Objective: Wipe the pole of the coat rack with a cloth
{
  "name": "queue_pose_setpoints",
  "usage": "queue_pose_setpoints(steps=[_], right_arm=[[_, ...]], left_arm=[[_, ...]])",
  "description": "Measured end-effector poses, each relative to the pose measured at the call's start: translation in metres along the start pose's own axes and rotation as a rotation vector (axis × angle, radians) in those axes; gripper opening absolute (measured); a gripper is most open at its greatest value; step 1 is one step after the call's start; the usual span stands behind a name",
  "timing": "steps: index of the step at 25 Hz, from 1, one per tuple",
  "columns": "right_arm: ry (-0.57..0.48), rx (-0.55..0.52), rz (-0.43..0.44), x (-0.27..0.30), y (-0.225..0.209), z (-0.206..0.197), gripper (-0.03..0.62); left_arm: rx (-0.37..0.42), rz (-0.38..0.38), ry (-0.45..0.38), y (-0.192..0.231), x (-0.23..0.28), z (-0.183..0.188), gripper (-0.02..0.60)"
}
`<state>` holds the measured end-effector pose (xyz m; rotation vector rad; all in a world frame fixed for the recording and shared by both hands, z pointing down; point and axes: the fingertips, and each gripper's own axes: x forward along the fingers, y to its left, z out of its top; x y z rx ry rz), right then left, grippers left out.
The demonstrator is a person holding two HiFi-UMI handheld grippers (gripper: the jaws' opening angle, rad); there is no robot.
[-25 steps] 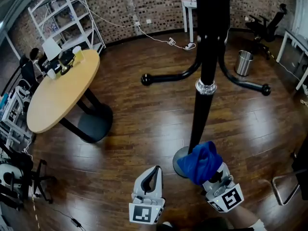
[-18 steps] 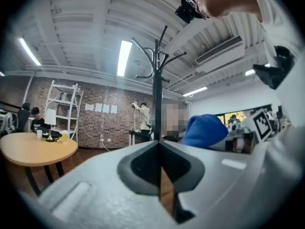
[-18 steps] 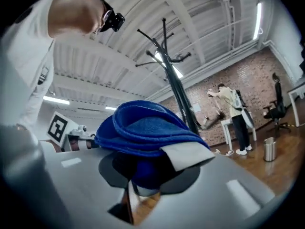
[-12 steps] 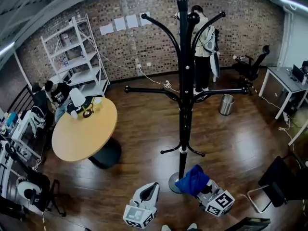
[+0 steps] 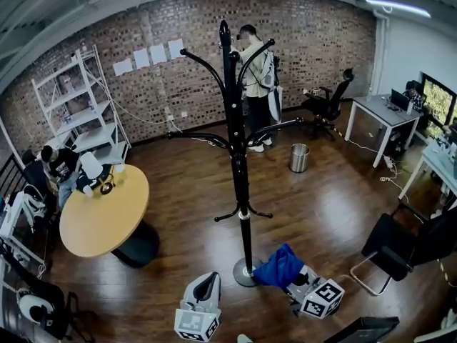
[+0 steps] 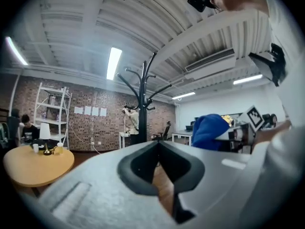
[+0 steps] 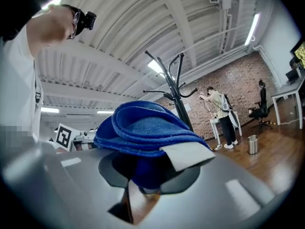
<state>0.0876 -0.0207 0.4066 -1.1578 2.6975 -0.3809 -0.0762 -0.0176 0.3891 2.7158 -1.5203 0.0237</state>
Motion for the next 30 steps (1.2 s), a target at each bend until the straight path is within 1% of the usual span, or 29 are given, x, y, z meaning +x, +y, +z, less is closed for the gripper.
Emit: queue_pose_setpoints(steps=[2, 4, 5, 7, 9, 11, 14, 16, 20, 23, 26, 30], right_arm=[[-0.001, 0.007, 0.005, -0.028, 0.015, 0.003, 0.106], [0.002, -0.037, 0.008, -0.053, 0.024, 0.015, 0.106], [0.002, -0.050, 0.008, -0.063, 0.026, 0.021, 0.106], [0.001, -0.039, 0.008, -0.082, 0.032, 0.028, 0.106], [0.010, -0.054, 0.009, -0.105, 0.040, 0.031, 0.106], [-0.003, -0.084, 0.014, -0.135, 0.048, 0.033, 0.106], [-0.035, -0.043, 0.020, -0.177, 0.050, 0.031, 0.106], [-0.035, -0.042, 0.015, -0.195, 0.051, 0.031, 0.106], [-0.042, -0.052, 0.035, -0.217, 0.068, 0.043, 0.106], [-0.049, -0.078, 0.024, -0.232, 0.078, 0.042, 0.106], [-0.051, -0.081, 0.034, -0.241, 0.078, 0.040, 0.106], [-0.053, -0.111, 0.031, -0.251, 0.073, 0.043, 0.106]], left_arm=[[0.004, -0.002, -0.011, -0.026, -0.019, 0.012, 0.000], [0.020, -0.004, -0.022, -0.048, -0.035, 0.022, 0.001], [0.027, 0.006, -0.025, -0.056, -0.041, 0.026, 0.000], [0.030, 0.043, -0.025, -0.067, -0.057, 0.029, 0.000], [0.012, 0.057, -0.031, -0.087, -0.071, 0.027, 0.000], [-0.007, 0.037, -0.040, -0.117, -0.083, 0.021, 0.002], [-0.005, 0.034, -0.050, -0.152, -0.096, 0.007, 0.000], [0.000, 0.042, -0.064, -0.169, -0.106, 0.008, 0.000], [0.010, 0.066, -0.060, -0.184, -0.123, 0.017, 0.000], [0.029, 0.082, -0.064, -0.194, -0.137, 0.018, 0.001], [0.032, 0.099, -0.064, -0.205, -0.140, 0.019, 0.001], [0.024, 0.087, -0.056, -0.216, -0.134, 0.007, 0.002]])
